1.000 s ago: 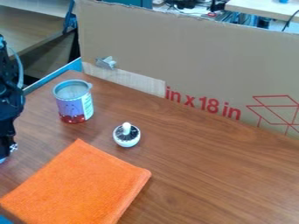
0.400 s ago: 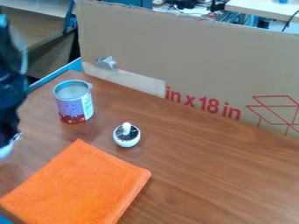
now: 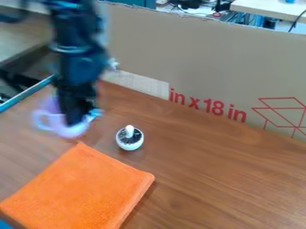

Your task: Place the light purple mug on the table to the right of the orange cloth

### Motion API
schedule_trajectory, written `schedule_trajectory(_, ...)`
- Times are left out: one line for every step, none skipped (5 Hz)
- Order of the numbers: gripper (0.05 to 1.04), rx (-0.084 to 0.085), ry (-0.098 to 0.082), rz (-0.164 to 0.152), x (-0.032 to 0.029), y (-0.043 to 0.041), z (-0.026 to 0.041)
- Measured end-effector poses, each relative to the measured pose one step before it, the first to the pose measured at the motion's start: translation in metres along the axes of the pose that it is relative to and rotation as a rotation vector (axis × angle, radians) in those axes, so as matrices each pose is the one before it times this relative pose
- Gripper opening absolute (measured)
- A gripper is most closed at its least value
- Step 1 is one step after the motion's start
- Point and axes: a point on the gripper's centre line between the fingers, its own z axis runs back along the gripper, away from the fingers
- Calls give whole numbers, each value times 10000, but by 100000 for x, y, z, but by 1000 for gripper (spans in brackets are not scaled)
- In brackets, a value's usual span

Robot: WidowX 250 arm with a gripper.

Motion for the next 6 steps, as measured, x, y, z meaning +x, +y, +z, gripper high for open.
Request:
schedule_trajectory(88, -383, 392, -1851, 3727, -4526, -376)
schedule_trajectory(88, 241, -293, -1690, 3847, -3849, 56)
schedule_trajectory(88, -192, 10, -733, 2839, -2914, -978)
schedule_trajectory(88, -600, 196, 105, 969, -741, -2598)
schedule_trajectory(88, -197, 433, 219, 96, 65, -241)
schedule_trajectory(88, -258, 557, -124, 147, 23, -777)
